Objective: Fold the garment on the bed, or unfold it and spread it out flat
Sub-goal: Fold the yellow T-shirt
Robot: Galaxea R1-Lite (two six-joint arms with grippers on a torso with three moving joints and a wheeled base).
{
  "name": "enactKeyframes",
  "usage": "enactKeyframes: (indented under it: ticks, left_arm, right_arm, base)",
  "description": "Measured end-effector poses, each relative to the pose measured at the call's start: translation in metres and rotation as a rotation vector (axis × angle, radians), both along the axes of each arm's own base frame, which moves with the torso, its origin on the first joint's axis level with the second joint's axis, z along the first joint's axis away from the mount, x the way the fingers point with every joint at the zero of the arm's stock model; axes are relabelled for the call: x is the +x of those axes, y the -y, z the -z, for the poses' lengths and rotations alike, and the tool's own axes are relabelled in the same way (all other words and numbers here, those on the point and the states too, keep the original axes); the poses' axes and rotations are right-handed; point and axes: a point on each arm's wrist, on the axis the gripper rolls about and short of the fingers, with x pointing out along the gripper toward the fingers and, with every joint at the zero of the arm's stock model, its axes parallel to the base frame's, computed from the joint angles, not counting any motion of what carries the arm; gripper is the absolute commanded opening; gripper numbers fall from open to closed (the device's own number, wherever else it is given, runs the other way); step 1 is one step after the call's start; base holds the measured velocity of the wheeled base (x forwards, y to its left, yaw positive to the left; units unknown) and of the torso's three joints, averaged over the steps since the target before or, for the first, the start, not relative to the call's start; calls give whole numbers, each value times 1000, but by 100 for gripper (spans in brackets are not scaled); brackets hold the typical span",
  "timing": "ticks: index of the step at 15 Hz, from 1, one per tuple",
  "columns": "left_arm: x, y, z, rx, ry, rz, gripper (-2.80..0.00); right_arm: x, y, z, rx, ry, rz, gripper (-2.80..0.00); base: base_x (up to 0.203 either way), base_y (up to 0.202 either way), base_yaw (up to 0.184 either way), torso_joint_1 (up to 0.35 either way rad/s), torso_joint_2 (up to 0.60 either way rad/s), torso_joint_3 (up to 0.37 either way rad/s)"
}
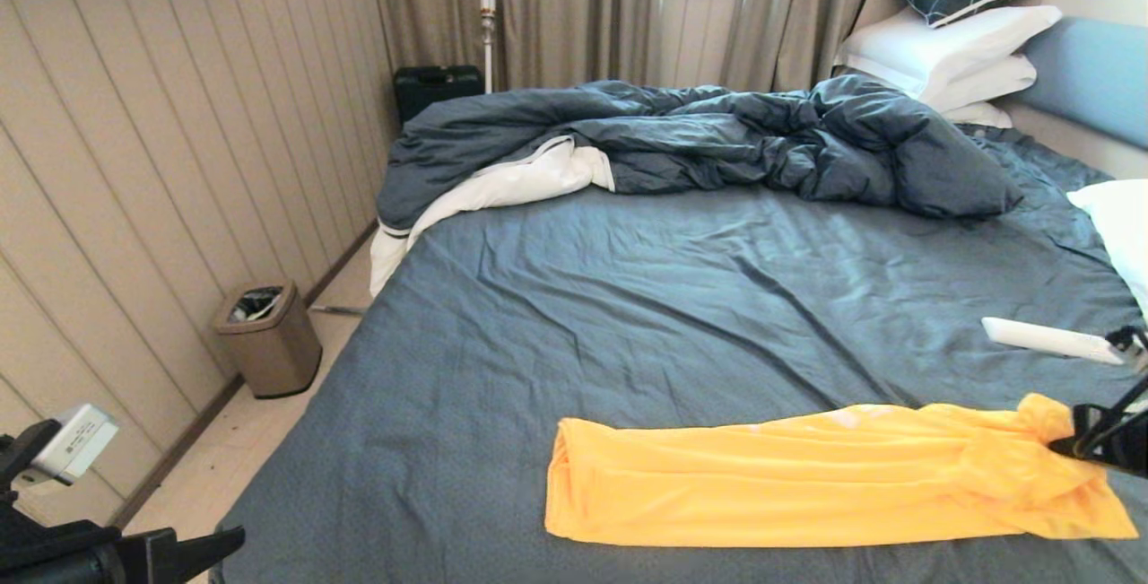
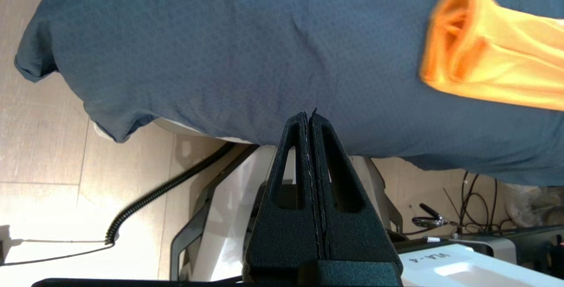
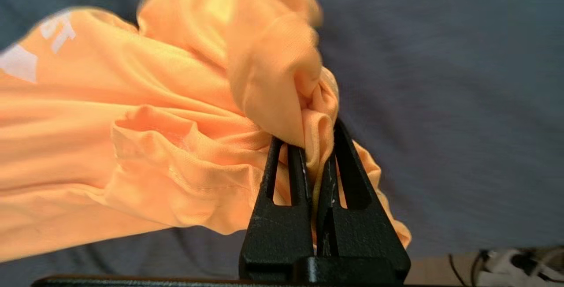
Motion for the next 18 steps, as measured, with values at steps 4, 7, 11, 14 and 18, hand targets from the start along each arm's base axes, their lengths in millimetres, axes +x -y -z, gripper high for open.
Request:
enactKeyframes:
  ticks: [4, 7, 11, 14, 18]
  left_arm:
    - [6, 2, 1, 4, -20, 0, -280]
    - [9, 2, 2, 7, -35, 0, -280]
    - [10, 3, 3, 9, -44, 0, -280]
    - [11, 3, 2, -5, -42, 15, -280]
    - [13, 4, 2, -6, -48, 17, -280]
  right_arm:
    - [-11, 4, -26, 119, -7, -28, -280]
    - [1, -43, -44, 184, -21, -173, -280]
    - [28, -138, -71, 208, -5, -391, -280]
    - [41, -210, -87, 180, 4, -505, -280]
    - [59, -290, -88, 156, -7, -607, -280]
  base:
    - [0, 0, 0, 0, 0, 0]
    - [0, 0, 0, 0, 0, 0]
    - [0, 0, 0, 0, 0, 0]
    - [0, 0, 0, 0, 0, 0]
    - [0, 0, 0, 0, 0, 0]
